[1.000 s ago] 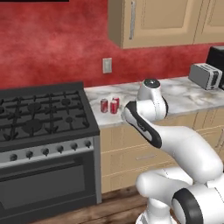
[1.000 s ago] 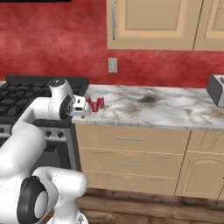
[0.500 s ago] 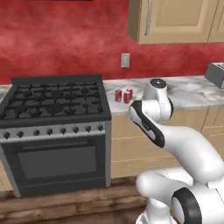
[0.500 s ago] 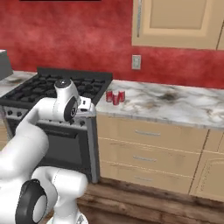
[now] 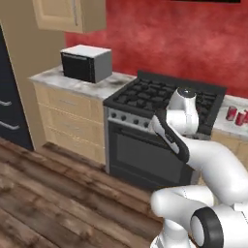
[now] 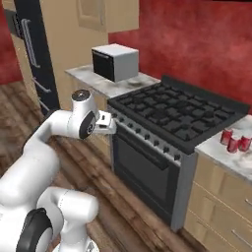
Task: Four empty soda cans are scattered around the kitchen. Gather all the cans and cluster them next to the stove for recycling.
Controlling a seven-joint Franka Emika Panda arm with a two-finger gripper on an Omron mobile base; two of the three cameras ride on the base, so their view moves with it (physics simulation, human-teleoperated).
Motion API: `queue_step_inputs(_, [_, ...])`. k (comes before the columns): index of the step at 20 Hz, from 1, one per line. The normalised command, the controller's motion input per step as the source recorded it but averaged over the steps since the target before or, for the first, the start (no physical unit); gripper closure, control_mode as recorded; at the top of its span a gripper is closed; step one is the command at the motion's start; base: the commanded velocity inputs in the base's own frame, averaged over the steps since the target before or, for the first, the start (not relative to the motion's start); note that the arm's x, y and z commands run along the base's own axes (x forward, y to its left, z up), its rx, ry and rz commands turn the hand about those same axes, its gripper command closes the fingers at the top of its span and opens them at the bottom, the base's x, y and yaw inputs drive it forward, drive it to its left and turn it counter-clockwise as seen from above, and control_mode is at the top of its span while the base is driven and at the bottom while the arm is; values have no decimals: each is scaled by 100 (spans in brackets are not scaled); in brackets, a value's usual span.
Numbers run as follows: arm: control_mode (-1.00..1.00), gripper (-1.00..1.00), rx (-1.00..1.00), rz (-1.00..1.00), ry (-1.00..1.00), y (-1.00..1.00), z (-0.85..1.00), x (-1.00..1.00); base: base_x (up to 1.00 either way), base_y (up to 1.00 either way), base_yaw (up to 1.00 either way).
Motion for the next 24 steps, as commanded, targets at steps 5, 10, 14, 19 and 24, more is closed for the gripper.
queue_step_inputs(5, [100, -100, 0, 0, 0, 0, 0, 0, -1, 0, 100])
queue_step_inputs(10, [100, -100, 0, 0, 0, 0, 0, 0, -1, 0, 100])
queue_step_inputs(14, [100, -100, 0, 0, 0, 0, 0, 0, -1, 0, 100])
queue_step_inputs(19, [100, -100, 0, 0, 0, 0, 0, 0, 8, 0, 70])
queue_step_inputs(24, [100, -100, 0, 0, 0, 0, 0, 0, 62, -1, 3])
